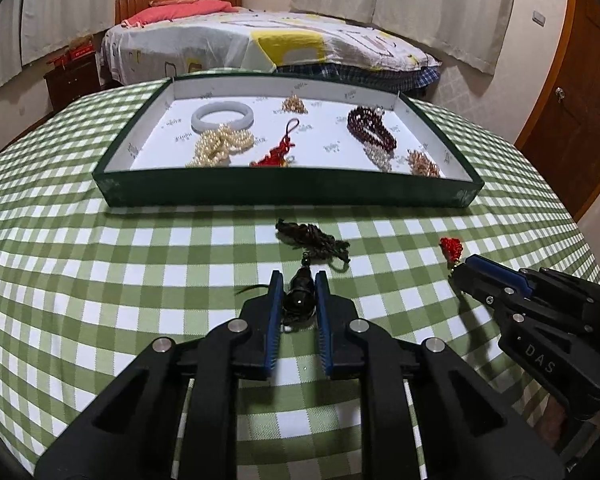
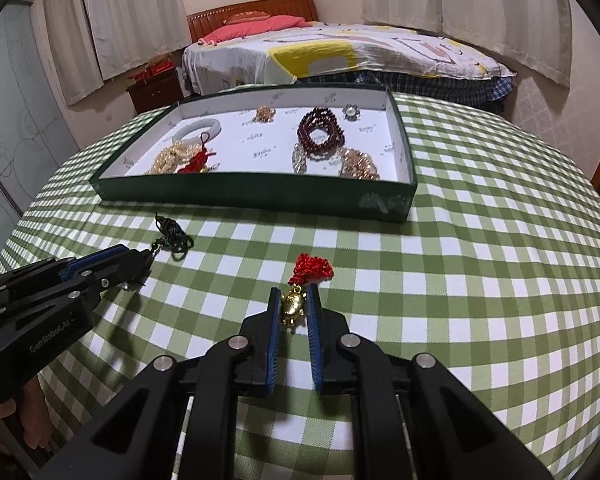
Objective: Organize jewelry
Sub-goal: 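Lift the black pendant and gold pendant and carry both toward the box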
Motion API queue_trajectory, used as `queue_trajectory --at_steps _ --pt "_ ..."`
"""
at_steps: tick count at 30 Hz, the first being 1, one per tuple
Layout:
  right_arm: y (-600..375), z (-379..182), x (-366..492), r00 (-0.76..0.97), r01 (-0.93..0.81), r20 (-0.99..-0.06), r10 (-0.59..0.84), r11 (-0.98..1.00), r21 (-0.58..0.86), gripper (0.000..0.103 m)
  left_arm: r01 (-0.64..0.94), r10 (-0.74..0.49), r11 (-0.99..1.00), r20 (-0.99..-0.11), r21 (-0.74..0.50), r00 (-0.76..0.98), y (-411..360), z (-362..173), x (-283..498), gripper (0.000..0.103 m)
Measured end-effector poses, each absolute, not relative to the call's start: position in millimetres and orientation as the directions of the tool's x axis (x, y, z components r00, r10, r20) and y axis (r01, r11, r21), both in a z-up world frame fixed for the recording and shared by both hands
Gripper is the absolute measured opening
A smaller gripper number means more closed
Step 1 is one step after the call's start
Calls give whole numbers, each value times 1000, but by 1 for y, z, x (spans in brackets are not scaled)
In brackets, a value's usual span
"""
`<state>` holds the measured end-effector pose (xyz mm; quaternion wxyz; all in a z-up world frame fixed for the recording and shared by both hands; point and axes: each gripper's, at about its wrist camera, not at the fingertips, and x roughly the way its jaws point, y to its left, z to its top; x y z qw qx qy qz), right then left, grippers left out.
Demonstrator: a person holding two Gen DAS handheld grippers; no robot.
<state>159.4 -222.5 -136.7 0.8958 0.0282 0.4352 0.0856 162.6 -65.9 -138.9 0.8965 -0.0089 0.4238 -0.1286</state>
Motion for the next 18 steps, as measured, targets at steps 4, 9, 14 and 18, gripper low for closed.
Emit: queue_trajectory --at_steps 4,9,14,18 --pt "-221 -138 160 603 -128 -779 172 985 118 14 222 -244 966 -762 -135 599 -65 -139 164 17" --pt "-221 -138 160 603 -128 -780 169 985 115 14 217 -253 964 -764 -151 593 -65 -140 165 41" --pt "-221 -138 160 604 -127 -779 169 985 116 15 234 -252 962 -778 -138 576 -71 -144 169 43" --pt "-223 -138 160 607 -121 -777 166 986 117 20 242 -247 962 -776 -126 580 -72 -144 170 41"
